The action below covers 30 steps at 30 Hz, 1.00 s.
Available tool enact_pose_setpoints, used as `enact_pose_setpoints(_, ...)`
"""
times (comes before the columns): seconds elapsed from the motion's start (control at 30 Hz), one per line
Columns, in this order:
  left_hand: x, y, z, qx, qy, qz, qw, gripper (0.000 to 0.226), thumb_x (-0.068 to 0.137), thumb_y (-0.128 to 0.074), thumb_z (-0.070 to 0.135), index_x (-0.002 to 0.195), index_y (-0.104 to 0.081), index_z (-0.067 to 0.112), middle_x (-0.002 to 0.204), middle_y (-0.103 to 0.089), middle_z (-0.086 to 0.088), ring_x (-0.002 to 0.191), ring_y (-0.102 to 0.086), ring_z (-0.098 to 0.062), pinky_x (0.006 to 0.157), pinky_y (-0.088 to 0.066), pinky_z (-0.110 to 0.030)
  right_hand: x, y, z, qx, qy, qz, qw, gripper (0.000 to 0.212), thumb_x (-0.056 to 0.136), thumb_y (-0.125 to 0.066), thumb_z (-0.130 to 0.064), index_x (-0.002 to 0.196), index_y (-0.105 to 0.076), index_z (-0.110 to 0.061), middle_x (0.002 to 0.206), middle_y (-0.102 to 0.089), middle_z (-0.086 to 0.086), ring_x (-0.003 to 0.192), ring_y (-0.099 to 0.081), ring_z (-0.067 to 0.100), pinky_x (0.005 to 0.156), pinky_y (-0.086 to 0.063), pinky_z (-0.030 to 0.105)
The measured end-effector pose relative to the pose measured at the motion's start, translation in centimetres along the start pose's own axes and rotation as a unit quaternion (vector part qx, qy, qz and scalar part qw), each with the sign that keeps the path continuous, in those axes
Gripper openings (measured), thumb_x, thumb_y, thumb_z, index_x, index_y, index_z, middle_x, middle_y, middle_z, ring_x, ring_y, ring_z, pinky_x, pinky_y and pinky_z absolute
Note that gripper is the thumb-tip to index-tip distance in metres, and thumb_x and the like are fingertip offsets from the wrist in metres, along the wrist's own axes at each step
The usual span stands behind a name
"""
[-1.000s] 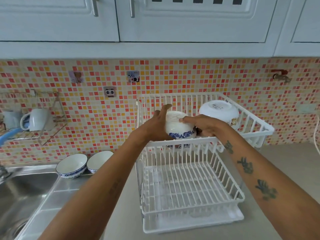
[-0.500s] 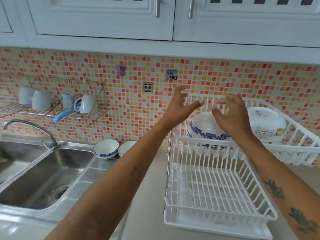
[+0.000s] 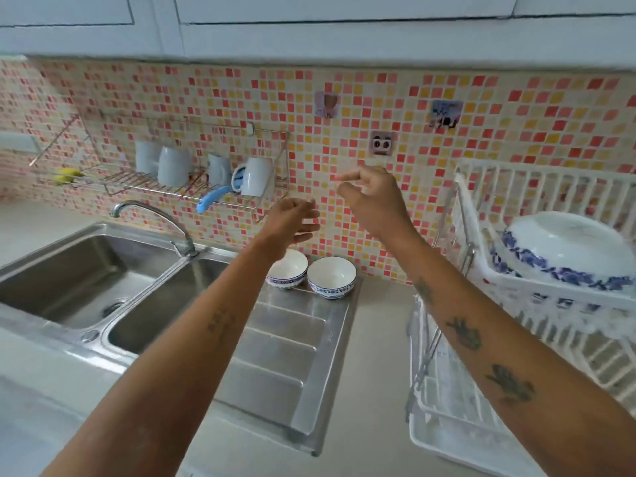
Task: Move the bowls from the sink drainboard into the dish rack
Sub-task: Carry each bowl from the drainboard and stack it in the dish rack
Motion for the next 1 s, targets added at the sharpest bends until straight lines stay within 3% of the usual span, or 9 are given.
enact_pose_setpoints(0.13, 2.9, 3.9, -6.1, -0.008, 0.112, 0.006, 0.994, 0.017, 0.097, -0.054, 0.029, 0.091, -0.061, 0.015, 0.099, -0.067, -0.006, 0.093, -0.065, -0.028, 0.088, -0.051, -0.04, 2.4, -5.5, 7.2, 0.034, -0.164, -0.039, 0.985, 0.031, 0.089, -0.059, -0.024, 0.101, -0.065, 0.005, 0.124, -0.066, 0.011, 0.116, -0.061, 0.031, 0.079, -0.047, 0.031)
enact_pose_setpoints(0.27, 5.4, 5.3, -13.0, -0.016, 0.223, -0.013, 0.975, 0.026, 0.097, -0.052, 0.037, 0.093, -0.059, 0.012, 0.093, -0.064, -0.005, 0.08, -0.062, -0.02, 0.069, -0.051, -0.031, 3.5, -8.9, 15.2, 0.044, -0.312, -0.038, 0.948, 0.02, 0.089, -0.056, -0.015, 0.106, -0.062, -0.01, 0.091, -0.058, 0.009, 0.073, -0.052, 0.021, 0.057, -0.035, 0.024)
enact_pose_setpoints(0.33, 6.4, 5.2, -16.4, -0.006, 0.269, -0.024, 0.963, 0.031, 0.097, -0.05, 0.04, 0.091, -0.058, 0.011, 0.087, -0.061, -0.005, 0.075, -0.057, -0.019, 0.067, -0.048, -0.03, 3.4, -10.1, 19.1, 0.054, -0.382, -0.021, 0.922, 0.019, 0.088, -0.056, -0.011, 0.107, -0.059, -0.011, 0.08, -0.05, 0.005, 0.073, -0.046, 0.019, 0.063, -0.04, 0.027)
enact_pose_setpoints(0.4, 7.6, 4.5, -19.5, 0.022, 0.293, -0.038, 0.955, 0.034, 0.097, -0.049, 0.043, 0.087, -0.058, 0.012, 0.089, -0.058, -0.008, 0.073, -0.056, -0.02, 0.069, -0.046, -0.03, 2.8, -11.4, 23.2, 0.064, -0.443, -0.015, 0.894, 0.03, 0.088, -0.057, -0.012, 0.117, -0.053, -0.007, 0.095, -0.052, 0.007, 0.091, -0.052, 0.023, 0.083, -0.047, 0.036)
enact_pose_setpoints(0.5, 9.2, 2.7, -23.6, 0.04, 0.316, -0.065, 0.946, 0.046, 0.096, -0.048, 0.05, 0.12, -0.054, 0.012, 0.11, -0.052, -0.009, 0.087, -0.057, -0.025, 0.083, -0.047, -0.037, 1.6, -13.3, 28.5, 0.09, -0.516, 0.005, 0.852, 0.046, 0.086, -0.061, -0.02, 0.128, -0.046, -0.009, 0.107, -0.051, 0.005, 0.099, -0.052, 0.022, 0.087, -0.042, 0.036)
enact_pose_setpoints(0.67, 11.3, 0.7, -27.3, 0.005, 0.379, -0.121, 0.917, 0.066, 0.091, -0.048, 0.059, 0.146, -0.037, 0.023, 0.137, -0.044, -0.011, 0.126, -0.047, -0.036, 0.085, -0.047, -0.045, 1.7, -15.1, 33.2, 0.085, -0.536, 0.056, 0.838, 0.058, 0.086, -0.063, -0.024, 0.136, -0.041, -0.002, 0.126, -0.051, 0.013, 0.115, -0.052, 0.029, 0.099, -0.045, 0.044)
enact_pose_setpoints(0.8, 14.3, 0.9, -29.0, -0.004, 0.399, -0.137, 0.907, 0.061, 0.093, -0.049, 0.056, 0.137, -0.044, 0.014, 0.114, -0.057, -0.015, 0.098, -0.057, -0.031, 0.076, -0.048, -0.045, 3.4, -15.6, 35.5, 0.083, -0.531, 0.06, 0.841, 0.064, 0.084, -0.063, -0.026, 0.139, -0.034, -0.008, 0.141, -0.046, 0.012, 0.124, -0.049, 0.03, 0.092, -0.046, 0.043)
enact_pose_setpoints(0.9, 15.6, 0.0, -29.6, -0.034, 0.425, -0.135, 0.894, 0.069, 0.095, -0.046, 0.053, 0.149, -0.032, 0.012, 0.147, -0.042, -0.017, 0.132, -0.045, -0.039, 0.096, -0.044, -0.053, 4.0, -16.1, 36.6, 0.096, -0.535, 0.049, 0.838, 0.06, 0.086, -0.061, -0.022, 0.139, -0.035, -0.013, 0.141, -0.045, 0.009, 0.123, -0.049, 0.03, 0.089, -0.049, 0.046)
enact_pose_setpoints(1.0, 15.8, -1.8, -30.1, -0.092, 0.449, -0.117, 0.881, 0.075, 0.096, -0.042, 0.054, 0.154, -0.017, 0.013, 0.159, -0.026, -0.014, 0.142, -0.033, -0.039, 0.108, -0.036, -0.056, 3.8, -16.6, 37.7, 0.097, -0.54, 0.045, 0.835, 0.052, 0.088, -0.057, -0.014, 0.136, -0.037, -0.015, 0.138, -0.045, 0.009, 0.122, -0.048, 0.031, 0.094, -0.05, 0.051)
Point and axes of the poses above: each hand's wrist, its own x-axis towards the middle knuckle, its own y-axis out of the back of the hand, z = x × y, the point moved 5 cm from there along x, towards the middle knuckle
